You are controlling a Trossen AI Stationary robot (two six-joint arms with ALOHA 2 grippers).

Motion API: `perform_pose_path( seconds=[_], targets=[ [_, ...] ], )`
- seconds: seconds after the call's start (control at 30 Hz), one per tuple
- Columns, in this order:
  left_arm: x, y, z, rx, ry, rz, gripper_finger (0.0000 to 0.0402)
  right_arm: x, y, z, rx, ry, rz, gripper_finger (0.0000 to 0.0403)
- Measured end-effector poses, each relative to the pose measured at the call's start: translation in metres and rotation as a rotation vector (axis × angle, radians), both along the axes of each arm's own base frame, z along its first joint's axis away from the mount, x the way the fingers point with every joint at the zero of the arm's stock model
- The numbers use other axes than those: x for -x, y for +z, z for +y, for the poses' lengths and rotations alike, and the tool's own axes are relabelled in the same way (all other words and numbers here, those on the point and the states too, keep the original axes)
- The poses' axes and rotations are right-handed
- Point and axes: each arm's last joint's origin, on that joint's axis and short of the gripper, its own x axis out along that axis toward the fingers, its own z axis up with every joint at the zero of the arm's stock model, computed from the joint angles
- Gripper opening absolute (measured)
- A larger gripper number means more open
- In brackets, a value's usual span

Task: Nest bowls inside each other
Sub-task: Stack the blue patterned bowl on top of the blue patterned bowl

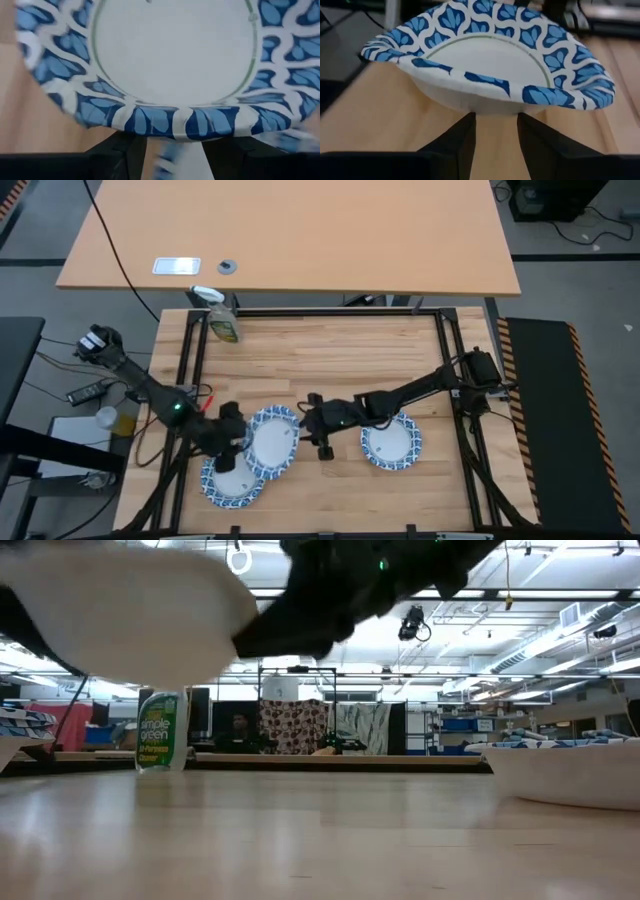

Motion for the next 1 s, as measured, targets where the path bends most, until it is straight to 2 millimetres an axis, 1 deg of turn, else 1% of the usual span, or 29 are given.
perform_pose_path(
  seconds=[0.13,0.23,0.4,0.57,0.7,0.83,1.0],
  targets=[
    [0.014,0.006,-0.021,0.085,-0.004,-0.004,0.0181,-0.003,-0.001,0.017,0.002,0.018,-0.05,0.0153],
    [0.026,0.004,-0.032,0.14,0.02,0.007,0.0181,-0.015,-0.005,0.028,-0.004,0.034,-0.071,0.0153],
    [0.044,0.0,-0.052,0.226,0.05,0.035,0.0181,-0.047,-0.022,0.048,0.03,0.085,-0.056,0.0153],
    [0.07,-0.01,-0.072,0.322,0.09,0.131,0.0181,-0.075,-0.026,0.062,0.036,0.138,-0.036,0.0153],
    [0.091,-0.018,-0.08,0.354,0.148,0.222,0.0181,-0.09,-0.033,0.065,0.07,0.144,0.021,0.0153],
    [0.107,-0.021,-0.078,0.349,0.213,0.276,0.0181,-0.099,-0.026,0.059,0.114,0.108,0.038,0.0153],
    [0.116,-0.023,-0.075,0.351,0.273,0.351,0.0181,-0.1,-0.03,0.045,0.122,0.076,0.131,0.0153]
  ],
)
